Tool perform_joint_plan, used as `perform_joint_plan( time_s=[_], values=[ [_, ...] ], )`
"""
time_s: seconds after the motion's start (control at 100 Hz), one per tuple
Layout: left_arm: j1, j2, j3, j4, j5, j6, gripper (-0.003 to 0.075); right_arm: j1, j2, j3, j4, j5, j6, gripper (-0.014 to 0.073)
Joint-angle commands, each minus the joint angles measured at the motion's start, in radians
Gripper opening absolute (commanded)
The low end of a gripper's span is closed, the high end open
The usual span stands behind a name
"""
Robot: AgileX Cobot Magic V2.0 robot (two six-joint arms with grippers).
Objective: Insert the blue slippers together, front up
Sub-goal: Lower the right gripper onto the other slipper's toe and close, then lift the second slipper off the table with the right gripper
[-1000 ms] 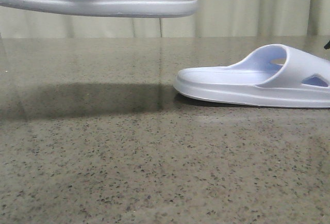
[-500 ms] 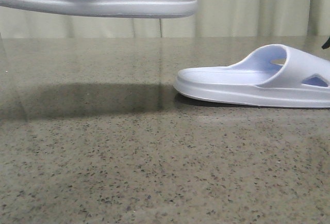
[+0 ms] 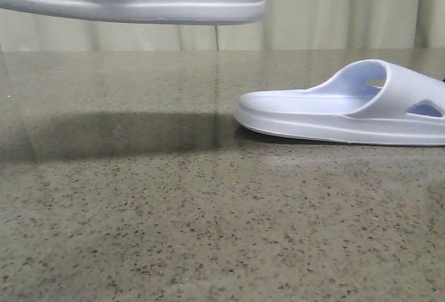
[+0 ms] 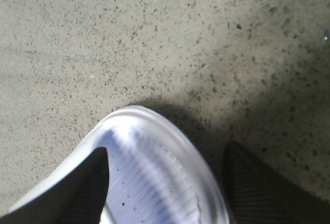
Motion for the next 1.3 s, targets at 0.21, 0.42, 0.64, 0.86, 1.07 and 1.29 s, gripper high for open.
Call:
perform_joint_plan(
  time_s=[0.21,0.42,0.64,0.86,1.07,1.29],
  values=[
    [0.000,-0.004,-0.035,-0.039,-0.013,0.002,0.0016,-0.006,-0.007,-0.021,-0.007,0.027,-0.006,0.0409],
    [0.000,-0.004,-0.035,-0.039,-0.013,0.002,0.0016,-0.006,-0.005,-0.021,-0.058,0.038,-0.006,0.0291],
    [0.000,-0.004,-0.035,-0.039,-0.013,0.002,0.0016,-0.006,-0.005,0.009,-0.098,-0.004,-0.018,0.0062],
    [0.000,-0.004,-0.035,-0.039,-0.013,0.002,0.0016,-0.006,-0.005,0.029,-0.098,-0.066,-0.043,-0.0107],
    [0.000,-0.004,-0.035,-0.030,-0.011,0.002,0.0016,-0.006,-0.045,0.024,-0.094,-0.147,-0.043,-0.0107],
    [0.000,-0.004,-0.035,-0.021,-0.007,0.002,0.0016,-0.006,-0.174,-0.065,-0.094,-0.157,-0.043,-0.0107]
  ],
)
